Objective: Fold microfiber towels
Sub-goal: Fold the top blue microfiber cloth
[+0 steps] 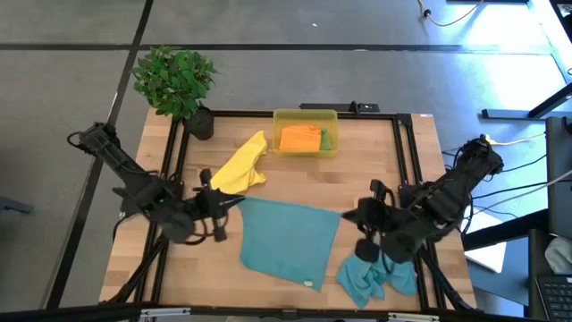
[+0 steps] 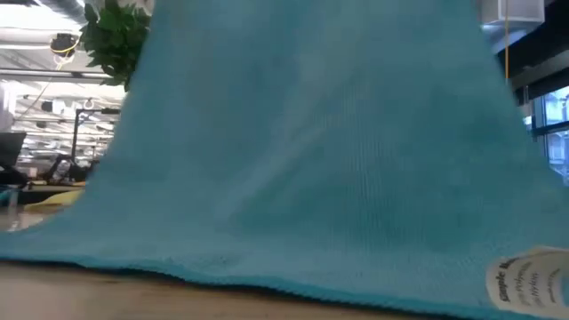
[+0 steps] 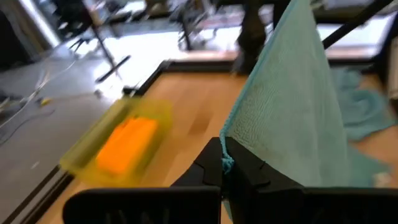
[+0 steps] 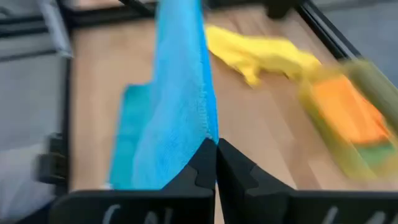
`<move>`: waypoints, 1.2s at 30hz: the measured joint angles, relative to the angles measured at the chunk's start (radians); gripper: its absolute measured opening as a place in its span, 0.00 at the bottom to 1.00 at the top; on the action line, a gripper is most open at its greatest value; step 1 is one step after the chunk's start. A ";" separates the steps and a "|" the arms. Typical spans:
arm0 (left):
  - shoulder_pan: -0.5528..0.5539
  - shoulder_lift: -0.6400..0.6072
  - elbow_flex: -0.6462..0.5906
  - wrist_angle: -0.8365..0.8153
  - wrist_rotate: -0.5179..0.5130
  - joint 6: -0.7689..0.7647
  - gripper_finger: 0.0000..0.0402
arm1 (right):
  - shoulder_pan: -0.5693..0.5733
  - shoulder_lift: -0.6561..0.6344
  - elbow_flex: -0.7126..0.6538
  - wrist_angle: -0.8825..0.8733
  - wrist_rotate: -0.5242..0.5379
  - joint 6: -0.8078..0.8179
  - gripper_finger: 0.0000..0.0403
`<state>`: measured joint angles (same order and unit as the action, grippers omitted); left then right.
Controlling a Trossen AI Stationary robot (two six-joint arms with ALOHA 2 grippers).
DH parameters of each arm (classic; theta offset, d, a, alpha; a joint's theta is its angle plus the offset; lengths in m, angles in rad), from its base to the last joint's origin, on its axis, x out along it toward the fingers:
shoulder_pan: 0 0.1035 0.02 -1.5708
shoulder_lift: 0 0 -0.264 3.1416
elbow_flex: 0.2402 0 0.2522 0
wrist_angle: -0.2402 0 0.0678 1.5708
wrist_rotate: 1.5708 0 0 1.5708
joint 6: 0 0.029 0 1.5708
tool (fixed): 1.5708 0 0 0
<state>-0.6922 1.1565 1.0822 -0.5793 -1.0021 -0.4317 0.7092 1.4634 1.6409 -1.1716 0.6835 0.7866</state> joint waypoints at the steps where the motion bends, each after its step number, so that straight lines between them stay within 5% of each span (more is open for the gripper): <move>1: 0.016 0.003 -0.018 -0.004 0.002 -0.010 0.00 | -0.016 -0.001 -0.017 -0.018 -0.001 0.023 0.01; 12: 0.236 0.003 -0.234 0.108 0.122 0.087 0.00 | -0.194 0.000 -0.255 -0.032 -0.052 0.039 0.01; 24: 0.520 0.003 -0.443 0.522 0.369 0.387 0.00 | -0.371 -0.010 -0.496 0.071 -0.050 -0.104 0.01; 36: 0.710 0.010 -0.476 0.706 0.555 0.487 0.00 | -0.556 -0.278 -0.734 0.395 -0.104 -0.351 0.00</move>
<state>0.0181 1.1669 0.6058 0.1262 -0.4472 0.0551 0.1535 1.1856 0.9071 -0.7770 0.5790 0.4357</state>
